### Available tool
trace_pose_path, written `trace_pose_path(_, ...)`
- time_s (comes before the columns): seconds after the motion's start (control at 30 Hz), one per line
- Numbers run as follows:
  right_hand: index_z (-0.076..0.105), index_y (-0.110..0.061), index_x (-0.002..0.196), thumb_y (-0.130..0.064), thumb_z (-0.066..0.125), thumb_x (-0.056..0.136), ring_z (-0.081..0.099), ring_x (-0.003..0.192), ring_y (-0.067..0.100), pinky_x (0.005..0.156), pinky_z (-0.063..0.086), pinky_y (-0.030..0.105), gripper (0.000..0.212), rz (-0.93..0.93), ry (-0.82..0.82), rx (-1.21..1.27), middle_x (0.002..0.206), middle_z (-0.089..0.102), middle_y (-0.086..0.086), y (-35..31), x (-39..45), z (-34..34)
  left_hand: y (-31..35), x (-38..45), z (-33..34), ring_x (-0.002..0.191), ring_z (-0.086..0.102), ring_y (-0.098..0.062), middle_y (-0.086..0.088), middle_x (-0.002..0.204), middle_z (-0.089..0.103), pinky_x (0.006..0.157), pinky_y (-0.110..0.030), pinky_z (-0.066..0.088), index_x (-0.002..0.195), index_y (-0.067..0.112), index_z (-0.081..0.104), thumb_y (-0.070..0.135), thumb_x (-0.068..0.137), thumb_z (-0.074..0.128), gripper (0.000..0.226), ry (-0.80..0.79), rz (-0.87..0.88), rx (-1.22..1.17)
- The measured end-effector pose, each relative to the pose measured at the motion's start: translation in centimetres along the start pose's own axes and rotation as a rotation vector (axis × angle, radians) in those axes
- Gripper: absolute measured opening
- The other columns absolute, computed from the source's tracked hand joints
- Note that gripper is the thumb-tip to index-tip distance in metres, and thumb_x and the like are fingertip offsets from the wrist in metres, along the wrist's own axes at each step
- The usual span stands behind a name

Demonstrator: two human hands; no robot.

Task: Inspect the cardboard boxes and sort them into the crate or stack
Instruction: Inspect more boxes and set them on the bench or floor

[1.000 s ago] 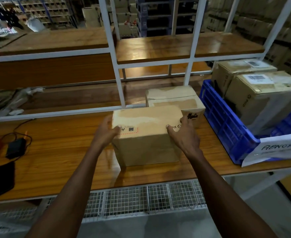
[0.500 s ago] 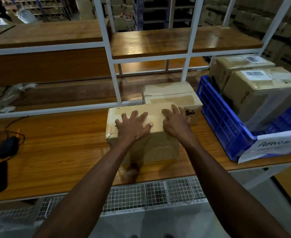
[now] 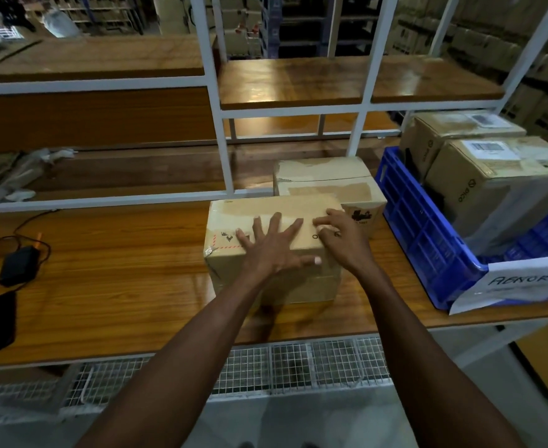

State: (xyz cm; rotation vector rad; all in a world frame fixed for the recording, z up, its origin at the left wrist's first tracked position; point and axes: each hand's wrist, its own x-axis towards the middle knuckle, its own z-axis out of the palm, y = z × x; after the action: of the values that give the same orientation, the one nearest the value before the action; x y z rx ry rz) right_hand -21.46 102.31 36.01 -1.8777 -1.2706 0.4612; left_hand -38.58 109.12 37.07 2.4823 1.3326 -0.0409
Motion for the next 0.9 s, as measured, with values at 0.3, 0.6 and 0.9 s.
trace_pose_path(0.3,0.067,-0.032,0.13,-0.067,0.055,0.097,0.072,0.108,0.016,0.092,0.06,0.046,0.05,0.333,0.069,0.602,0.116,0.076,-0.005,2.0,-4.6,1.2,0.3,-0.6,1.0,0.154,0.001,-0.049,-0.005,0.171,0.004,0.112,-0.081,0.006,0.16,0.047,0.005,0.073,0.095,0.043,0.08,0.142,0.027,0.133)
trace_pose_path(0.6,0.069,-0.036,0.121,-0.063,0.047,0.101,0.067,0.103,0.016,0.077,0.054,0.037,0.041,0.153,0.157,0.445,0.111,0.07,-0.006,-3.6,-3.5,-1.3,-1.0,-1.8,-0.9,0.153,0.01,-0.043,-0.001,0.17,0.013,0.116,-0.075,0.007,0.159,0.053,0.012,0.073,0.093,0.041,0.074,0.273,0.002,-0.156)
trace_pose_path(0.9,0.062,-0.027,0.139,-0.05,0.029,0.106,0.049,0.123,0.029,0.105,0.033,0.049,0.052,-0.137,0.233,0.002,0.133,0.065,0.004,-8.8,-1.9,-0.6,-5.4,-3.0,-1.0,0.154,0.019,-0.029,0.003,0.17,0.018,0.116,-0.071,0.022,0.154,0.062,0.015,0.078,0.089,0.032,0.069,0.398,0.038,-0.645)
